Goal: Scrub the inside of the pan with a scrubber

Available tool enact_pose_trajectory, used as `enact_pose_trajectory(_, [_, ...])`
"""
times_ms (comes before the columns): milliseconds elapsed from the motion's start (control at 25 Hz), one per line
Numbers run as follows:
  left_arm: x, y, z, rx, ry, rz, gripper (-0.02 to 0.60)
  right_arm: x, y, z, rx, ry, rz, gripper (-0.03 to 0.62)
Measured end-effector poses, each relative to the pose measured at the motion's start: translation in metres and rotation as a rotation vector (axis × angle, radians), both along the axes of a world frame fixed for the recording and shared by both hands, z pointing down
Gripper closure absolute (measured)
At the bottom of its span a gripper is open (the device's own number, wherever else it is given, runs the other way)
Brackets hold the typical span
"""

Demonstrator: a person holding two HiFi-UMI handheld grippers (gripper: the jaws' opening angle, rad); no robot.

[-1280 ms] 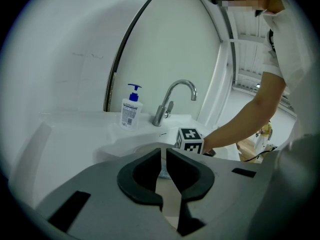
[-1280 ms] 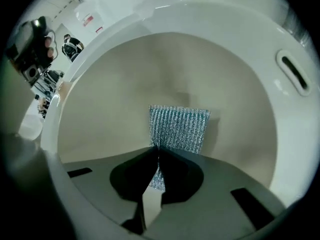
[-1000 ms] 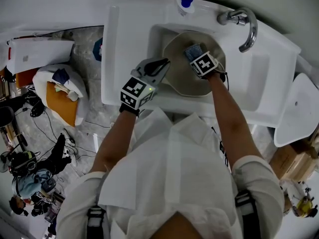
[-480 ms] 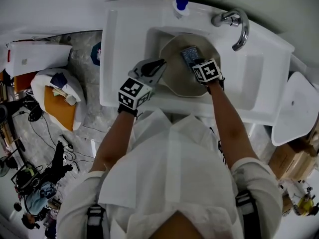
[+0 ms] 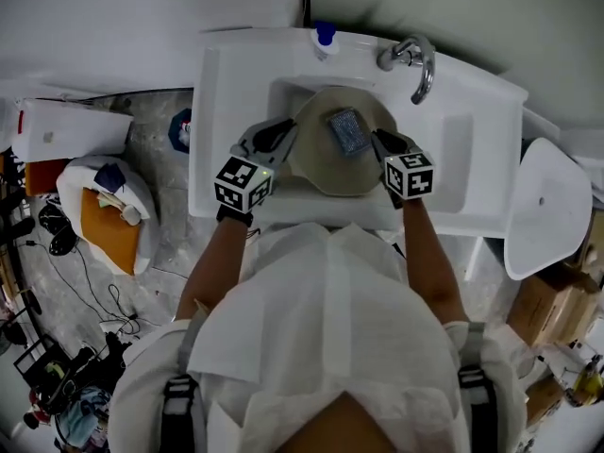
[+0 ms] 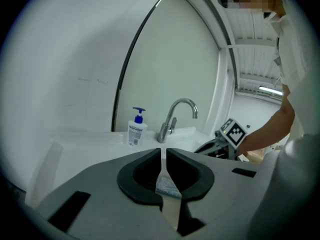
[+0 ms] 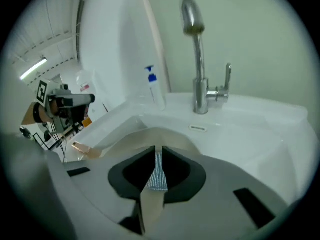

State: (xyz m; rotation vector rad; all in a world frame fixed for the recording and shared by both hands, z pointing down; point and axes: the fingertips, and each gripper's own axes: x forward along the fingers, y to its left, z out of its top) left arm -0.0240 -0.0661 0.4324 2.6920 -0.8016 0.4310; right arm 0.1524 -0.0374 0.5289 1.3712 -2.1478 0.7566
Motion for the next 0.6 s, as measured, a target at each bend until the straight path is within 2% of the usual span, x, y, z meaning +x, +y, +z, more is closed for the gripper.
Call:
enact_pose_trajectory(280, [-0.021, -0.028, -0.066, 0.129, 0.084, -0.103, 0.54, 0.045, 0.004, -0.124, 0.355, -0.055, 0.15, 0.574])
enact_pose_trajectory(480, [-0.031, -0.03, -0.113, 0.261, 0.099, -0.141, 0.54, 0.071, 0.014, -0.186, 0.512, -0.044, 0.22, 0.582])
enact_pose_trajectory(600, [-0.036, -0.032, -0.13, 0.306, 0.11, -0.161, 0.54, 0.088, 0.016, -0.217, 0.587, -0.032, 0.262, 0.583])
